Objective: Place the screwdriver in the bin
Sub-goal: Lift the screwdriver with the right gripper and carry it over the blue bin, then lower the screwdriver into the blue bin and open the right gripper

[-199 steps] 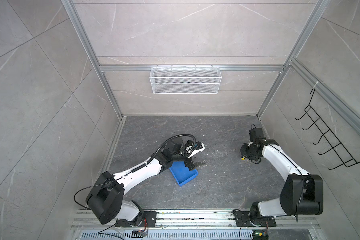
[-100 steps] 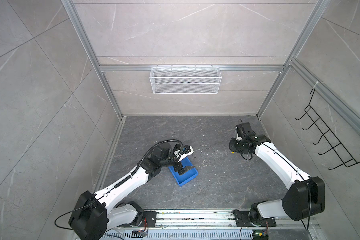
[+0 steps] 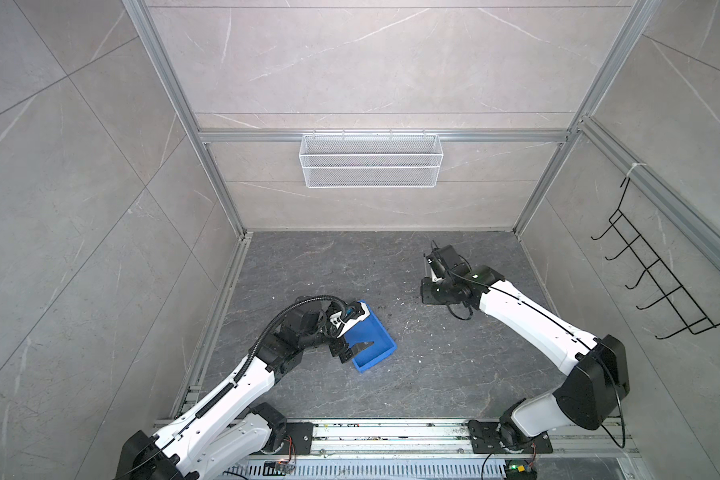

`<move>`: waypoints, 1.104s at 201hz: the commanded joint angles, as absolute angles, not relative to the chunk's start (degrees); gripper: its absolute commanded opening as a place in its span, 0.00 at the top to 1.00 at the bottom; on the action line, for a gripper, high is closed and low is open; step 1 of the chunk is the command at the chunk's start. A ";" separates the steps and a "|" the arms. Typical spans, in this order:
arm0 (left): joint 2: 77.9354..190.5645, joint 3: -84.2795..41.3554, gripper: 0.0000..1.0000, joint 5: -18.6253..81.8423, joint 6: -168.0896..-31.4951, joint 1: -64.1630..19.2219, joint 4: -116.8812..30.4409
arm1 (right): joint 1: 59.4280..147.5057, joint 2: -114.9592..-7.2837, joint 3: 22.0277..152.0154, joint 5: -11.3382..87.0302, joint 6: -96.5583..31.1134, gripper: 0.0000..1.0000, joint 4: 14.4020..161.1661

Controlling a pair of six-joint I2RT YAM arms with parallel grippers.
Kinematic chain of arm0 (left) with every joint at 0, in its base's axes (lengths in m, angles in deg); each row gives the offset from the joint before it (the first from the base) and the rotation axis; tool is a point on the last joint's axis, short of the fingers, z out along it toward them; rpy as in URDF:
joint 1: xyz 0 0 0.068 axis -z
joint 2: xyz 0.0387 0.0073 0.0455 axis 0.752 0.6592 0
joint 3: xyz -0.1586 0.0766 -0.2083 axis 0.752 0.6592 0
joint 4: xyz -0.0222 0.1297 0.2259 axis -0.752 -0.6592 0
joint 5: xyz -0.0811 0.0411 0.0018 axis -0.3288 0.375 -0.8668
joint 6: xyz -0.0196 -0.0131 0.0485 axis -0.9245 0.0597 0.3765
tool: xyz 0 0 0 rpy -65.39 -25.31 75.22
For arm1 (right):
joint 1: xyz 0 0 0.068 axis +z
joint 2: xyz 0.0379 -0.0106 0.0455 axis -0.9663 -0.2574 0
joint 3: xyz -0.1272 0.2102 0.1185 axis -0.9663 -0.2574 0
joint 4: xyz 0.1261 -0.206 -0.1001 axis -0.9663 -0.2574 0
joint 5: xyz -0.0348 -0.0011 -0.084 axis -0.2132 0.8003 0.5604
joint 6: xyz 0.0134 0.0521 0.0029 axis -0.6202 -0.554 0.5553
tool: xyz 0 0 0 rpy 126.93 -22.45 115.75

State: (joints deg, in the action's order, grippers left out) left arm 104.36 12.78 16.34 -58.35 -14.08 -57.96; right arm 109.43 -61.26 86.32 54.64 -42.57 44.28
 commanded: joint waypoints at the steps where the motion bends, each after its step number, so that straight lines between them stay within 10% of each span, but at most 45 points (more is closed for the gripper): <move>1: 101.34 13.25 0.00 17.71 -59.42 -14.56 -60.54 | 113.70 -64.10 88.45 55.37 -44.11 1.00 44.34; 222: 84.29 15.38 0.00 25.29 -58.49 -15.45 -76.66 | 129.35 -86.91 97.77 49.15 -43.59 1.00 41.03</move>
State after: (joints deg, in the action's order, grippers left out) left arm 85.25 15.34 24.55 -58.56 -15.05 -75.80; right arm 129.08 -85.28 95.83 46.25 -42.46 43.65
